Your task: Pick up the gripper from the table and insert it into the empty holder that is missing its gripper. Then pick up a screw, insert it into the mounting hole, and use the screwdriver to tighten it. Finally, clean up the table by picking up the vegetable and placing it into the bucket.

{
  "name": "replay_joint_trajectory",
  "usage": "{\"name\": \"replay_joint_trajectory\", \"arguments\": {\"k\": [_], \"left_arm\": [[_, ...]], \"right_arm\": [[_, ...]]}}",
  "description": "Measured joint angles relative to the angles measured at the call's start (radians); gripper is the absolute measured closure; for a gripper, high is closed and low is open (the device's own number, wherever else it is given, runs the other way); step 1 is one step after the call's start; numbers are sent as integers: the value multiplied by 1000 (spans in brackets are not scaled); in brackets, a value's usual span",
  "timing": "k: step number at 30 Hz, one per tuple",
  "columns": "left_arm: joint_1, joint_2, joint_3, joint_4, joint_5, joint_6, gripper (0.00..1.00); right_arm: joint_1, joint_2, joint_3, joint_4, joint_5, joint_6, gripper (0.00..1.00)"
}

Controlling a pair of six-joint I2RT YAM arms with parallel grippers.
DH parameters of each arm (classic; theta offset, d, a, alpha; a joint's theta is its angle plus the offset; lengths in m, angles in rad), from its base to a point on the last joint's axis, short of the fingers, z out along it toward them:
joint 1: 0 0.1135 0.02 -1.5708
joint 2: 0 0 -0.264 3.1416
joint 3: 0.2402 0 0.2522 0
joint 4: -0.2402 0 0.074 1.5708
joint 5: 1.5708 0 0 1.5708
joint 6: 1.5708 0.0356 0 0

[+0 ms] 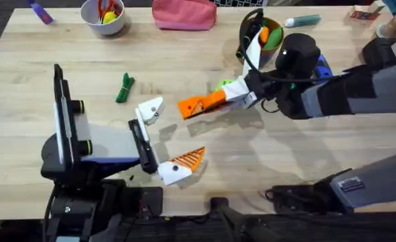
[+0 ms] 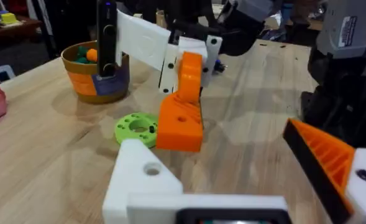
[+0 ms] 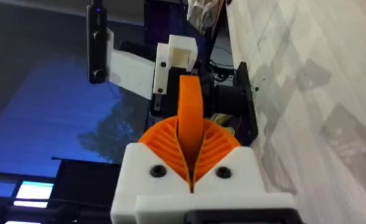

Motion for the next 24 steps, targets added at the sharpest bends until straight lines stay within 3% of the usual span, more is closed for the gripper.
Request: {"name": "replay_joint_trajectory", "arguments": {"k": [11, 24], "left_arm": [[0, 0, 0, 0, 0, 0, 15], [0, 0, 0, 0, 0, 0, 13]], "right_arm": [[56, 0, 72, -1, -20, 77, 992], [118, 1, 79, -32, 15, 106, 992]]}}
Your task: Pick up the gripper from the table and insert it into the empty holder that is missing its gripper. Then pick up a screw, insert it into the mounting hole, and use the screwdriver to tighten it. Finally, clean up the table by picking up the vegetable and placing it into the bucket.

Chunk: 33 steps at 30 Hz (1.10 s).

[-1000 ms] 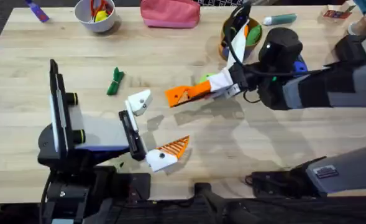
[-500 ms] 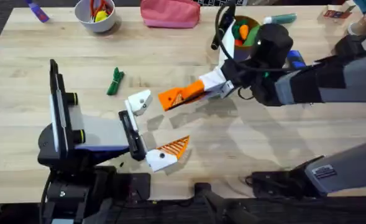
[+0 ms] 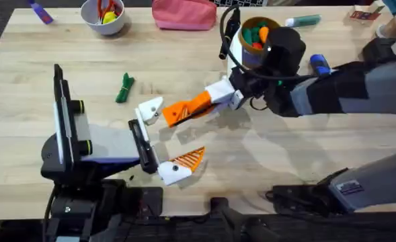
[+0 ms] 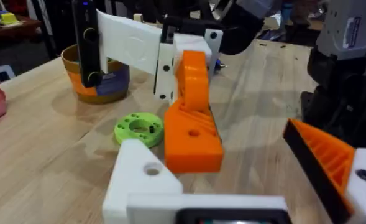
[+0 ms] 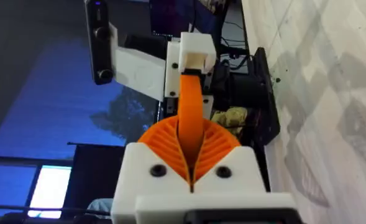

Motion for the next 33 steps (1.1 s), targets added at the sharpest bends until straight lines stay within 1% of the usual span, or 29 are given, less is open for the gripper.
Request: {"name": "replay_joint_trajectory", "arguments": {"k": [5, 13, 33], "left_arm": [[0, 0, 0, 0, 0, 0, 14], [0, 0, 0, 0, -5, 0, 13], [0, 0, 0, 2, -21, 0, 14]], "right_arm": [[4, 4, 0, 0, 24, -3, 992], [5, 42, 1, 0, 45, -20, 992], [37, 42, 21, 25, 44, -27, 992]]}}
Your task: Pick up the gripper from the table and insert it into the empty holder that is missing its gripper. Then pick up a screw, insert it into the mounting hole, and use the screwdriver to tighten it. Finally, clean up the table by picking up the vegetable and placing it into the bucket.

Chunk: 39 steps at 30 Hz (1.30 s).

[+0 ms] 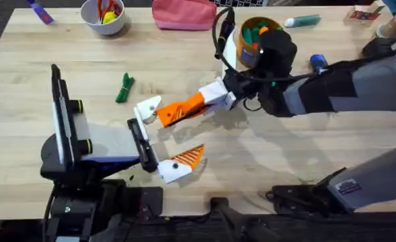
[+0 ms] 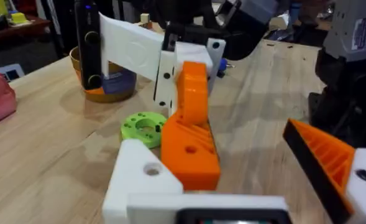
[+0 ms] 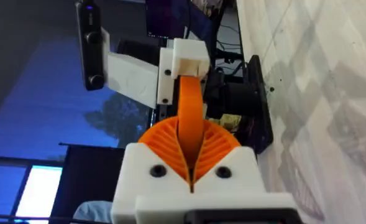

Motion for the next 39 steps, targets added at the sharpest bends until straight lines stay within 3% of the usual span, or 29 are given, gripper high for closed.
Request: {"name": "replay_joint_trajectory", "arguments": {"k": [11, 23, 39], "left_arm": [[2, 0, 0, 2, -4, 4, 14], [2, 0, 0, 1, -5, 3, 13], [5, 0, 0, 2, -13, 0, 15]], "right_arm": [[12, 0, 34, -9, 4, 1, 992], [49, 7, 40, -6, 130, -4, 993], [85, 11, 45, -2, 184, -4, 993]]}}
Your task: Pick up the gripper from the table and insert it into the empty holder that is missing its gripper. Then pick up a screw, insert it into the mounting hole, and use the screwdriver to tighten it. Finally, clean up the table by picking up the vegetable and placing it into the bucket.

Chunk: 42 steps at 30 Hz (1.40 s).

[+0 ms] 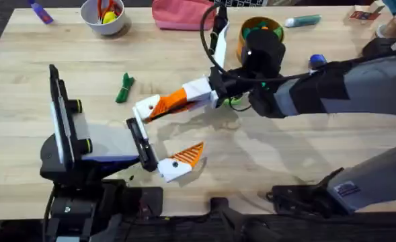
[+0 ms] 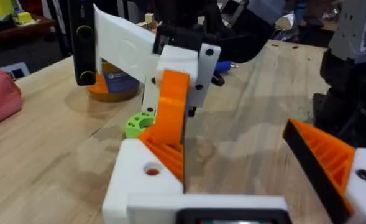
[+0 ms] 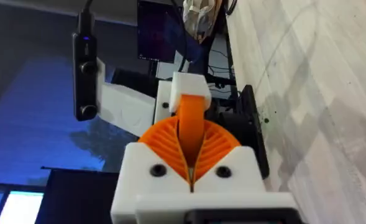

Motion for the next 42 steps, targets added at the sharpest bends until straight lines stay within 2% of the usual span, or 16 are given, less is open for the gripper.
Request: {"name": "replay_joint_trajectory", "arguments": {"k": [20, 21, 22, 26, 28, 30, 37, 39, 42], "left_arm": [[0, 0, 0, 0, -4, 0, 13], [0, 0, 0, 0, -5, -1, 14], [1, 0, 0, 1, -6, 0, 15], [0, 0, 0, 0, 5, 0, 14], [0, 0, 0, 0, 5, 0, 14], [0, 0, 0, 0, 5, 0, 14], [0, 0, 0, 0, 5, 0, 14], [0, 0, 0, 0, 5, 0, 13], [0, 0, 0, 0, 5, 0, 15]], "right_arm": [[7, 0, 1, 0, 18, 0, 993], [7, 0, 1, -1, 19, 1, 968], [7, 0, 1, -3, 21, -1, 890], [8, 0, 2, -7, 53, -3, 313], [9, 0, 2, -6, 60, -8, 79], [9, 0, 2, -7, 64, -11, 47], [-1, 0, 2, -22, 65, -20, 40], [-19, -5, 3, -76, 65, -42, 40], [-60, -54, 3, -241, 77, -106, 40]]}}
